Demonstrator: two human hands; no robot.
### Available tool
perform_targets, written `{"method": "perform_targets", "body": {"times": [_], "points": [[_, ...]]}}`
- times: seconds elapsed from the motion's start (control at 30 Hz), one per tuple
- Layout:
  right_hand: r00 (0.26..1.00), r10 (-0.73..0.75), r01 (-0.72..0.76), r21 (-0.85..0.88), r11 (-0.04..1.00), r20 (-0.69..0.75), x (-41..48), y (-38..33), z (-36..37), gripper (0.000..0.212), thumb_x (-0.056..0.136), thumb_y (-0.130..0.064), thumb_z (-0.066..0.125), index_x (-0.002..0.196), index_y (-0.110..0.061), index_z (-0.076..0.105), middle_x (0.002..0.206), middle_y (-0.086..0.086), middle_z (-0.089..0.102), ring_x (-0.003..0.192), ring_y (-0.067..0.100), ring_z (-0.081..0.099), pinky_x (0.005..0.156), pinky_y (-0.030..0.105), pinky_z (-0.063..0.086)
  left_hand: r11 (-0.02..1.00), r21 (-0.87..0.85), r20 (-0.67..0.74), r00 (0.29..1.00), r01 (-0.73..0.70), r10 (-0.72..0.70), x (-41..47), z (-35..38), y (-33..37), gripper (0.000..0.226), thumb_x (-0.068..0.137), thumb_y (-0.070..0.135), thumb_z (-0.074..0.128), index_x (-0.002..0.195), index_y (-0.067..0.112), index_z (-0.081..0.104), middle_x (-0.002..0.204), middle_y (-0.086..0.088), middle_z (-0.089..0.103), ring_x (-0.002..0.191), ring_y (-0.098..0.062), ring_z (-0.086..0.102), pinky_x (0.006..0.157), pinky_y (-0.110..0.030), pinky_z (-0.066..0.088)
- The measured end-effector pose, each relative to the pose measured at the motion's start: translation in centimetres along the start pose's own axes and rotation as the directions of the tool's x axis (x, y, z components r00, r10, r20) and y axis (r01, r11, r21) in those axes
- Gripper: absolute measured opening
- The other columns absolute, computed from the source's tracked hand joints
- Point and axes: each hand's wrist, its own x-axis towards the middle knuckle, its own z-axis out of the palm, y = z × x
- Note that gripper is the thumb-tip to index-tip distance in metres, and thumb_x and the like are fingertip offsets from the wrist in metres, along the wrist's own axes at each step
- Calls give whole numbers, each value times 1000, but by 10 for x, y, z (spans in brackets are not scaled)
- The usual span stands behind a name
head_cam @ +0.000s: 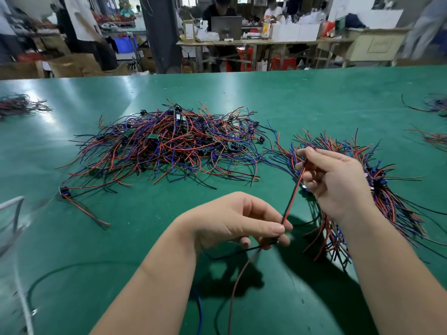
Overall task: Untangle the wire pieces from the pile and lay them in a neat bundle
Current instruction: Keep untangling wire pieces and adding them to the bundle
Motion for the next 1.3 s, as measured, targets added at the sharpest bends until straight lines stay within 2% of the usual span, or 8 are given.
{"method": "perform_targets", "body": {"times": [0.2,0.3,0.37,0.5,0.63,0.83,1.03,1.3], "points": [[956,273,-264,-86,961,109,2,10,8,43,103,-33,32,93,-5,63,56,5,65,41,9,54,39,15,41,933,-279,168,945,-226,279,0,-4,-4,21,87,21,67,107,27,67,96,-2,74,78,-9,67,64,-17,50],[920,274,-209,-241,948,280,-3,18,7,20,93,-6,53,108,5,60,70,12,66,57,21,57,51,24,45,736,-563,-28,899,-376,438,5,-2,0,18,77,22,74,95,24,71,98,-7,74,80,-12,71,72,-22,56],[857,269,-125,-330,936,439,-9,21,8,31,75,-4,68,106,-3,65,77,13,64,65,23,57,55,23,45,592,-667,-239,882,-453,406,8,-2,5,17,73,25,76,88,20,71,96,-7,74,76,-12,72,66,-22,58],[835,138,-70,-146,987,532,-17,24,19,32,62,-11,73,94,-12,75,73,9,65,56,13,57,53,18,44,660,-455,-627,741,-597,238,14,-2,6,30,63,29,71,82,13,54,79,-3,74,59,-9,68,51,-17,52],[915,95,-132,68,989,392,-16,24,26,13,63,-14,68,72,-15,77,63,4,67,50,8,58,51,13,47,798,-105,-746,578,-593,331,20,3,1,31,55,23,77,75,10,57,73,-1,72,62,-8,65,58,-18,51],[960,138,-188,195,963,245,-8,20,22,9,68,-18,64,69,-12,72,68,2,68,57,7,60,53,16,50,827,-36,-577,688,-560,441,26,9,-4,26,77,-22,61,84,2,67,96,2,74,84,-9,69,77,-18,53],[955,76,-96,57,994,288,-10,21,20,20,69,-16,64,87,-10,68,63,0,65,53,6,59,51,14,46,868,-255,-599,775,-426,205,23,9,-1,13,78,18,72,88,11,68,76,-2,73,64,-17,70,57,-24,55],[964,176,-158,-105,982,200,-11,23,21,10,84,-1,61,89,-8,66,63,5,70,51,7,61,49,14,38,946,-141,-618,772,-292,146,26,11,-7,2,81,4,71,80,5,70,65,-5,69,57,-13,66,58,-23,56]]}}
